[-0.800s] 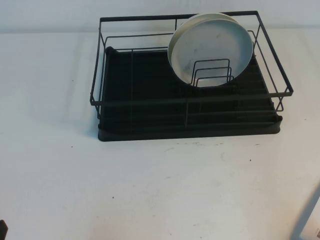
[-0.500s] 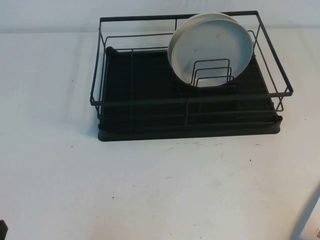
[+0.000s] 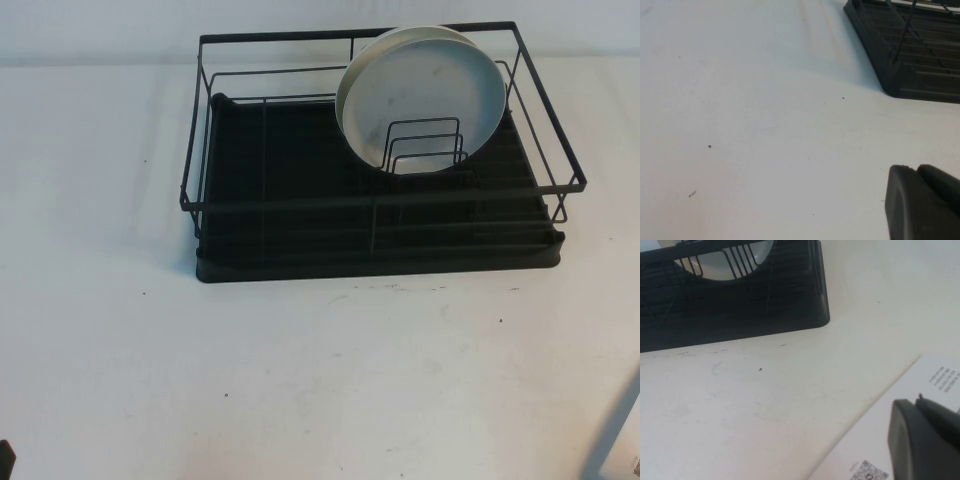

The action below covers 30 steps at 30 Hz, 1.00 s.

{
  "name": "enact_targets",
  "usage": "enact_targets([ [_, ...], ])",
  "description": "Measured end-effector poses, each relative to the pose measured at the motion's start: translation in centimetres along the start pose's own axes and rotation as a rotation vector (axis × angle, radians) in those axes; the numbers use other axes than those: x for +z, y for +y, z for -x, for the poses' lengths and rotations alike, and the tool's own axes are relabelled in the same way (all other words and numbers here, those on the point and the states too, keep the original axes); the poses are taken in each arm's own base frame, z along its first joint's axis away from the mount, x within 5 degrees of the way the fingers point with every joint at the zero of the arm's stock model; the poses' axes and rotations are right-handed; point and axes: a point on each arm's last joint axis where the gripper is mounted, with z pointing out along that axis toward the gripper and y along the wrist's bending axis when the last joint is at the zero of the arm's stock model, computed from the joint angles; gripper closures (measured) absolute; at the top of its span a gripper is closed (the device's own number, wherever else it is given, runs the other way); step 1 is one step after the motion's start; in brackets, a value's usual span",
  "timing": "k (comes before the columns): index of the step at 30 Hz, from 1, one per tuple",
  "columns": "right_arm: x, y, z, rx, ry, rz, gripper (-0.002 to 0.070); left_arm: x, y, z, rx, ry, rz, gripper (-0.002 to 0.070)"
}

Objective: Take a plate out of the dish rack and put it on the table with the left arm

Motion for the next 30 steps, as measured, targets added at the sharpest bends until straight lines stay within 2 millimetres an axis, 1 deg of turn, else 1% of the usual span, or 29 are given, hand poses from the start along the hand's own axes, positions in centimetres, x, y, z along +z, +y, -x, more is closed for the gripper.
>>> enact_targets([
  [15,0.0,0.0,0.0,0.0,0.0,0.0,0.0696,0.0,0.0,0.1,0.001,-0.006,0.001,0.0678],
  [17,0.0,0.0,0.0,0.0,0.0,0.0,0.0696,0.0,-0.1,0.2,-0.082,-0.026,-0.017,0.0678],
  [18,0.0,0.0,0.0,0.0,0.0,0.0,0.0696,0.0,-0.3,0.3,-0.168,-0.043,-0.036,0.0678],
  [21,0.0,0.0,0.0,0.0,0.0,0.0,0.0696,-0.1,-0.7,1.1,-0.523,-0.111,-0.109,0.0678],
  [22,0.0,0.0,0.0,0.0,0.0,0.0,0.0696,-0.1,-0.7,1.4,-0.613,-0.131,-0.128,0.0678],
  [25,0.0,0.0,0.0,0.0,0.0,0.0,0.0696,-0.2,-0.7,1.7,-0.72,-0.166,-0.15,0.0678],
  [30,0.0,0.0,0.0,0.0,0.0,0.0,0.0696,-0.2,-0.7,1.9,-0.78,-0.173,-0.161,0.0678],
])
